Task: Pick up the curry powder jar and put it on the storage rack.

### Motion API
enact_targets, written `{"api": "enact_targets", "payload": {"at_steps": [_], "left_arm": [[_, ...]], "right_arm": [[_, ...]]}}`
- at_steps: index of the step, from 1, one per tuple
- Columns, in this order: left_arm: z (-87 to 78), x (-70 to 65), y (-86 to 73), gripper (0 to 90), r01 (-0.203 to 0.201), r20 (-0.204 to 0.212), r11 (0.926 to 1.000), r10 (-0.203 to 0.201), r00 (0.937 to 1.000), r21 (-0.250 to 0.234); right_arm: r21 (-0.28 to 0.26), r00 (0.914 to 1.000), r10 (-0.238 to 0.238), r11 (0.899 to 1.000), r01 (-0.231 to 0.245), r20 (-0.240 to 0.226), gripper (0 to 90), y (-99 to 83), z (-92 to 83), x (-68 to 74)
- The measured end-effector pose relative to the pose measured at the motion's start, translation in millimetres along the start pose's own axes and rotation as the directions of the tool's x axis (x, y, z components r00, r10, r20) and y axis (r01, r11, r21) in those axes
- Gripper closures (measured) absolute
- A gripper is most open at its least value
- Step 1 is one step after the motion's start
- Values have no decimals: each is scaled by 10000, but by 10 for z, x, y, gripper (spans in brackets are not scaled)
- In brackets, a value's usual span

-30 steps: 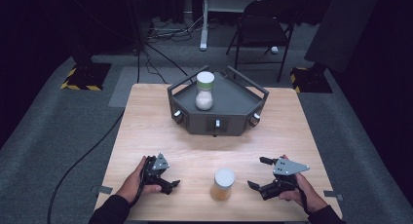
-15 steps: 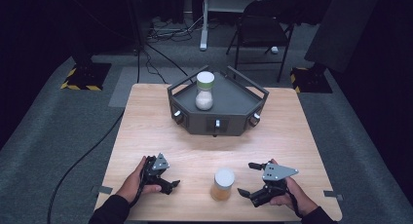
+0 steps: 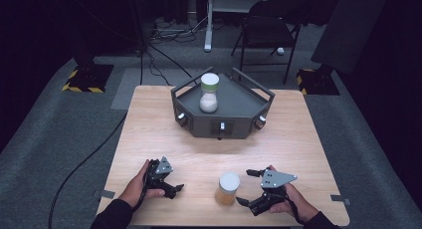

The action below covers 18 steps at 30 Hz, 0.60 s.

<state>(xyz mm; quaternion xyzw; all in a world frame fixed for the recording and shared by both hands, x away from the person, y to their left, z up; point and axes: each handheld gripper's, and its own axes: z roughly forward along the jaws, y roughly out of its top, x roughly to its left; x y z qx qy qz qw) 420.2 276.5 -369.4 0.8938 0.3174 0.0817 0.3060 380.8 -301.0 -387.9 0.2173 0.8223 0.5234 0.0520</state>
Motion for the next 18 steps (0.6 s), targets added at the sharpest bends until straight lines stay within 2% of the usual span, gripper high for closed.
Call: {"api": "enact_targets", "payload": {"at_steps": [8, 12, 18], "left_arm": [[0, 0, 0, 3, -1, 2, 10000, 1, 10000, 2], [0, 0, 0, 3, 1, 2, 10000, -1, 10000, -1], [0, 1, 1, 3, 4, 4, 10000, -4, 10000, 7]], "right_arm": [[52, 9992, 8, 10000, -6, -403, 16, 40, 119, 12], [105, 9990, -15, 9999, 20, -440, 21, 54, 191, 35], [-334, 9986, 397, 9986, -409, -362, 67, 5, 281, 82]]}}
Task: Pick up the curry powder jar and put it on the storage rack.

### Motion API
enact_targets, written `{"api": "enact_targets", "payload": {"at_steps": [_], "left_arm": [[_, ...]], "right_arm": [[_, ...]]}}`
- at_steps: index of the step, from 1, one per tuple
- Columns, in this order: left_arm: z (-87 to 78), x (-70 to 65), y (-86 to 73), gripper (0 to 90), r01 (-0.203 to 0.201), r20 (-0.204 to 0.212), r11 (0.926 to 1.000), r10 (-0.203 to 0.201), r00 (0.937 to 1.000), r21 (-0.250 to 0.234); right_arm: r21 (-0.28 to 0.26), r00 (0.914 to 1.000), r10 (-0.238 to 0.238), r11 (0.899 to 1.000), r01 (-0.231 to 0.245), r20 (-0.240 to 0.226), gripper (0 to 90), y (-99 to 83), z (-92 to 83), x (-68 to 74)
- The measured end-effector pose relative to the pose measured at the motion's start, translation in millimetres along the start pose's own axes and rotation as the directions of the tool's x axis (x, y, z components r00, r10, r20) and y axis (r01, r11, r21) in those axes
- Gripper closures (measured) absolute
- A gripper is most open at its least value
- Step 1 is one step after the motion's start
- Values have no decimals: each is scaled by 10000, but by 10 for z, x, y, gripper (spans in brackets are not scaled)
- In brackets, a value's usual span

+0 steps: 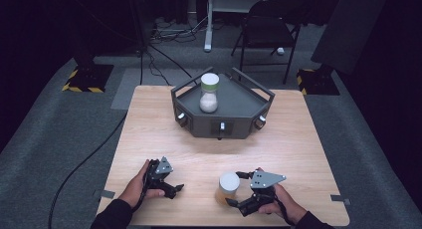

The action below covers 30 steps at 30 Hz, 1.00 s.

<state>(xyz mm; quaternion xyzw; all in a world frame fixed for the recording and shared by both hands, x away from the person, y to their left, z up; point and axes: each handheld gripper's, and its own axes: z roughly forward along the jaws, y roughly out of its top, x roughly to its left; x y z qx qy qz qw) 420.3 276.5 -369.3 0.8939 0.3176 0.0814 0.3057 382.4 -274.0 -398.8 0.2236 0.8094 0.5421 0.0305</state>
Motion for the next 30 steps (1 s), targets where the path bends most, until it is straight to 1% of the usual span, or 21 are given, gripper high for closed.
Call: {"api": "enact_targets", "payload": {"at_steps": [3, 4, 7, 9, 10, 11, 12, 13, 15, 19, 22, 25, 30], "left_arm": [[1, 3, 1, 3, -13, 13, 10000, 13, 10000, 0], [1, 4, 1, 3, -14, 14, 10000, 14, 10000, 1], [1, 3, 1, 3, -13, 14, 10000, 13, 10000, 0], [1, 4, 1, 3, -15, 17, 10000, 15, 10000, 0], [1, 5, 1, 3, -19, 22, 10000, 19, 10000, 1], [1, 6, 1, 3, -20, 23, 10000, 20, 10000, 1], [1, 6, 1, 3, -20, 22, 10000, 20, 10000, 1], [1, 5, 1, 3, -20, 21, 10000, 20, 10000, 0], [1, 6, 1, 3, -19, 22, 10000, 19, 10000, 1], [1, 6, 1, 3, -21, 21, 10000, 21, 10000, 1], [1, 6, 1, 3, -21, 22, 10000, 21, 10000, 0], [1, 6, 1, 3, -19, 22, 10000, 19, 10000, -1], [1, 6, 1, 3, -20, 22, 10000, 20, 10000, 0]], "right_arm": [[-156, 10000, 82, 9998, -82, 11, 89, -7, 27, 20], [-275, 9997, 224, 9994, -224, -20, 126, -16, 35, 20], [-594, 9991, 386, 9975, -395, -151, 214, -36, 47, 18], [-795, 9988, 454, 9957, -467, -183, 232, -56, 46, 13], [-863, 9987, 482, 9950, -495, -171, 257, -62, 45, 13], [-982, 9988, 456, 9941, -472, -179, 277, -72, 44, 11], [-1095, 9991, 309, 9934, -338, -274, 300, -86, 42, 1], [-1114, 9996, 188, 9936, -211, -214, 311, -90, 46, 11], [-1143, 9997, 107, 9934, -130, -206, 317, -100, 45, 9], [-1126, 9999, -110, 9936, 107, -17, 330, -81, 37, 45], [-1050, 9999, -145, 9944, 149, 43, 331, -62, 28, 66], [-1015, 9998, 28, 9948, -11, 172, 332, -50, 21, 93], [-1084, 9990, 323, 9937, -287, 322, 332, -44, -12, 85]]}}
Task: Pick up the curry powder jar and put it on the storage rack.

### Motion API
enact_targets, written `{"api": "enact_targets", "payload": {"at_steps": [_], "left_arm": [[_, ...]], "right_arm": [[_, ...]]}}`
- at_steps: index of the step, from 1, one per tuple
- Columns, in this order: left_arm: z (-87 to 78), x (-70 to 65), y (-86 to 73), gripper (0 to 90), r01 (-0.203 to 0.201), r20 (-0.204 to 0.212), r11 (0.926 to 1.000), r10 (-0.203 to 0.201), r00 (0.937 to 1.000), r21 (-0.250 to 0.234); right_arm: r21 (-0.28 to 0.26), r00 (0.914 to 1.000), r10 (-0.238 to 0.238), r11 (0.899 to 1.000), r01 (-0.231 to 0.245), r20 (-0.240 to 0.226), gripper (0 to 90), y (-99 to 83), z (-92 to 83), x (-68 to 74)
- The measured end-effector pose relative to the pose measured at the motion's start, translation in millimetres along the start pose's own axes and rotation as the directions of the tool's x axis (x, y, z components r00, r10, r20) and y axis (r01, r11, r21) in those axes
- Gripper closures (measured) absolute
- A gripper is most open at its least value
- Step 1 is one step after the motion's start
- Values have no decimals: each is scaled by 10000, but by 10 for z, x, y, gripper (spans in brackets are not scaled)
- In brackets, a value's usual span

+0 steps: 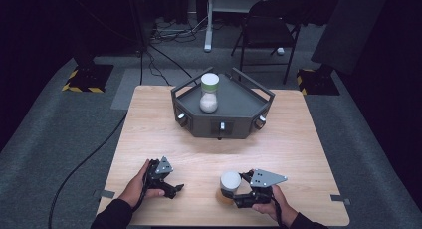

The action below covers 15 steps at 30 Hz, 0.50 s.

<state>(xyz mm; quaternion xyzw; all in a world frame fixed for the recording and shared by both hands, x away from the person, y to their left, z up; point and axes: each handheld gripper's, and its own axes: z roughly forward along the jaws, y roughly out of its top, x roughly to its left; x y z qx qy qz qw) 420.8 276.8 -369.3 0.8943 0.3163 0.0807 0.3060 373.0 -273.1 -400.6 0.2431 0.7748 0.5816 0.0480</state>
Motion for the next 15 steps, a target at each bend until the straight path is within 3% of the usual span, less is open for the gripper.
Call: {"api": "enact_targets", "payload": {"at_steps": [15], "left_arm": [[0, -1, 0, 3, 2, -3, 10000, -2, 10000, -3]], "right_arm": [[-448, 9918, 106, 9990, -50, 1271, 332, 121, -182, 63]]}}
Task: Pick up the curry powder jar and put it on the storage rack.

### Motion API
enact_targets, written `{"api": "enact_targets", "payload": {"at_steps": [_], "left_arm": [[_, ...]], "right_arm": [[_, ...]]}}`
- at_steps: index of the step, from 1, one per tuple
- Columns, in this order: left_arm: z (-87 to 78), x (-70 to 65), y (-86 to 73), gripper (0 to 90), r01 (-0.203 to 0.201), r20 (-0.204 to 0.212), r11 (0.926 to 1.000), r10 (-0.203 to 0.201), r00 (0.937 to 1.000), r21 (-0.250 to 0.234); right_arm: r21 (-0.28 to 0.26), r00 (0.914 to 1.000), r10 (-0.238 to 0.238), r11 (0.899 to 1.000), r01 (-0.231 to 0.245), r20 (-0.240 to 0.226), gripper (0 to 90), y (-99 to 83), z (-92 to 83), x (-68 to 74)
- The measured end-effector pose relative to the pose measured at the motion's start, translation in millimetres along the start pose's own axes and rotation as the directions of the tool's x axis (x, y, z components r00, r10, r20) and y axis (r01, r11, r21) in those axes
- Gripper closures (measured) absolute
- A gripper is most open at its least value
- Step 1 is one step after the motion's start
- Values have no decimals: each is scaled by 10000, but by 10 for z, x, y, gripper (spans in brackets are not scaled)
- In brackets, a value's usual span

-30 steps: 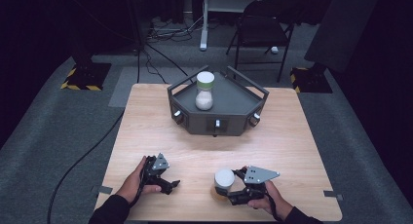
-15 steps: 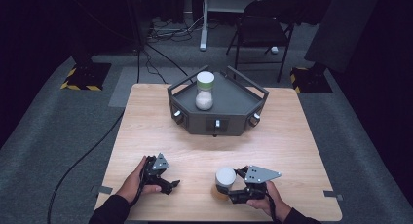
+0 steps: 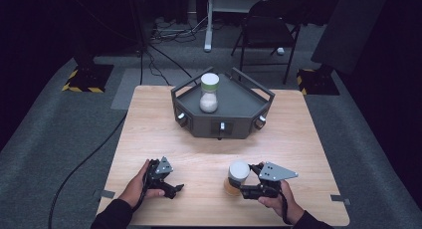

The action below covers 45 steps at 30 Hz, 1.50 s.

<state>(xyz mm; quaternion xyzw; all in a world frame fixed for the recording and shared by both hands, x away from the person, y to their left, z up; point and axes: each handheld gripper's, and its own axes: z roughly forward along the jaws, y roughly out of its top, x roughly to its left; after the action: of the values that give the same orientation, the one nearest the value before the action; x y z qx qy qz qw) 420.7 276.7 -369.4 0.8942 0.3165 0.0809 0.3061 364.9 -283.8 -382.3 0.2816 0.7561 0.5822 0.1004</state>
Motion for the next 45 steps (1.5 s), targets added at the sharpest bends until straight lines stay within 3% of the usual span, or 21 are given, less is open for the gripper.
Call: {"api": "enact_targets", "payload": {"at_steps": [19, 27, 45], "left_arm": [[0, -1, -1, 3, -6, -3, 10000, 6, 10000, -6], [0, -1, -1, 3, -2, -6, 10000, 2, 10000, -7], [0, -2, -1, 3, 0, -6, 10000, 0, 10000, -6]], "right_arm": [[-127, 9912, 237, 9997, -222, 1305, 332, 111, -54, 58], [-16, 9777, 295, 9996, -298, 2081, 332, 137, -42, 117], [-232, 9582, 457, 9989, -408, 2823, 332, 363, -19, 96]]}}
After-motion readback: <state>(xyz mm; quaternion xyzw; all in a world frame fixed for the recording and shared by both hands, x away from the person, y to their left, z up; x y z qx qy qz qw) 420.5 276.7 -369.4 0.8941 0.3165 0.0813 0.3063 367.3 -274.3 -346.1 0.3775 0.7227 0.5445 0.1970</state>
